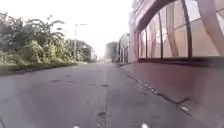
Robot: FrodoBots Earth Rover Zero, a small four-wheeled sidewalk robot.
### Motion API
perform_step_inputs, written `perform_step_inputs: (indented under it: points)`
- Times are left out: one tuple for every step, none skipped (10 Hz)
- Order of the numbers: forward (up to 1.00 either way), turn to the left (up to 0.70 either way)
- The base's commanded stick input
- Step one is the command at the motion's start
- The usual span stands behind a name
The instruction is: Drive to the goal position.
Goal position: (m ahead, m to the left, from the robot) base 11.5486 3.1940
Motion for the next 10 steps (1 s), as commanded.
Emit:
perform_step_inputs:
  points:
    - [1.00,0.00]
    - [1.00,0.00]
    - [1.00,0.00]
    - [1.00,0.00]
    - [1.00,0.00]
    - [1.00,0.00]
    - [1.00,0.00]
    - [1.00,0.00]
    - [1.00,0.00]
    - [1.00,0.00]
